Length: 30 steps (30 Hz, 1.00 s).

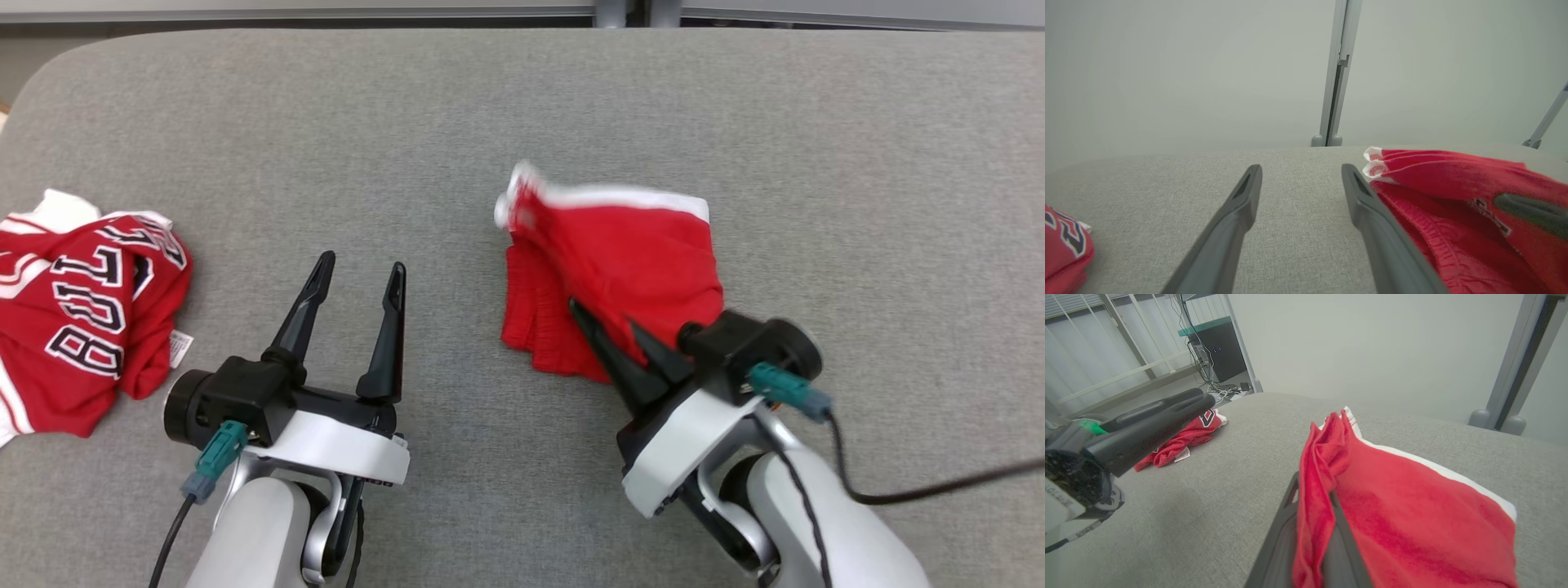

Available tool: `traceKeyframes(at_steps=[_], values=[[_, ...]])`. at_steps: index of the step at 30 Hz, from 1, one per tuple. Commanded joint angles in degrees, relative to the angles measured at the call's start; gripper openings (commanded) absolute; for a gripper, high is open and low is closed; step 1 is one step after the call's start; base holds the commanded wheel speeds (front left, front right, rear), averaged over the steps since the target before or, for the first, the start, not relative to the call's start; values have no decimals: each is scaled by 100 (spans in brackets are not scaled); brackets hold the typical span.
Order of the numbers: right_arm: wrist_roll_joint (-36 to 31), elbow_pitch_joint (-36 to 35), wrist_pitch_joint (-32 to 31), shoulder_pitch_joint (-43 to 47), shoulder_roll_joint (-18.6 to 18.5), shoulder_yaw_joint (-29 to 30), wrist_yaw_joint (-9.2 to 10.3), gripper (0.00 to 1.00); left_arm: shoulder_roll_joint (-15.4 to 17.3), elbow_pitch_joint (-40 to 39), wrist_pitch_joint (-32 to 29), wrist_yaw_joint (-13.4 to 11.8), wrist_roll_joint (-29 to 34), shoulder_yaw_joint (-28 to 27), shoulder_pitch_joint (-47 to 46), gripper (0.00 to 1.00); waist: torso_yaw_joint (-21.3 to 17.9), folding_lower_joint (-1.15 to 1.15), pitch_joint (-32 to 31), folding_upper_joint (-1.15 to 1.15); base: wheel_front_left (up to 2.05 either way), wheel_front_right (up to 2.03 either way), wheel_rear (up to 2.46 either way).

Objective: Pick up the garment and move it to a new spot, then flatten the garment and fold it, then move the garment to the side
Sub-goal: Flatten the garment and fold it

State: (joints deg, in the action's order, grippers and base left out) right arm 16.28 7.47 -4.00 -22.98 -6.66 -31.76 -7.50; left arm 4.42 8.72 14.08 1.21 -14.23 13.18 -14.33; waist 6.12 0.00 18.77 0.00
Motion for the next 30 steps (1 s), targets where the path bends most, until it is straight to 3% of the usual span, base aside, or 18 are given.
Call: traceKeyframes(at_steps=[1, 6, 7, 8, 9, 10, 16, 19, 30], values=[[15, 154, -38, -56, -32, -97, 2, 0, 4, 26, 7, 5, -37, 2, -63, 100, 80, 0, 25, 0, 0, 0, 0], [105, 559, 27, -63, 7, -261, 2, 0, -26, 73, 39, -35, -60, 49, -126, 100, 146, 0, 47, 0, 0, 0, 0], [137, 630, 54, -63, 21, -281, 2, 15, -29, 81, 46, -39, -71, 50, -130, 100, 149, 0, 47, 0, 0, 0, 0], [148, 674, 79, -74, 25, -292, 2, 38, -31, 88, 55, -49, -80, 51, -133, 100, 147, 0, 47, 0, 0, 0, 0], [198, 719, 130, -81, 42, -286, 2, 84, -31, 90, 60, -47, -81, 50, -135, 100, 143, 0, 44, 0, 0, 0, 0], [215, 753, 173, -87, 53, -302, 2, 100, -32, 95, 59, -57, -82, 50, -134, 100, 135, 0, 42, 0, 0, 0, 0], [480, 339, 877, -252, 79, -513, 2, 100, 5, 111, 76, -93, -89, 6, -121, 100, 16, 0, 17, 0, 0, 0, 0], [492, 53, 1176, -201, -45, -278, 2, 100, 54, 108, 86, -126, -70, -26, -98, 100, -73, 0, -22, 0, 0, 0, 0], [-87, -414, 1162, 1063, -401, 2383, 1, 100, 265, -24, 102, -305, -99, -242, 227, 100, -440, 0, -312, 0, 0, 0, 0]])
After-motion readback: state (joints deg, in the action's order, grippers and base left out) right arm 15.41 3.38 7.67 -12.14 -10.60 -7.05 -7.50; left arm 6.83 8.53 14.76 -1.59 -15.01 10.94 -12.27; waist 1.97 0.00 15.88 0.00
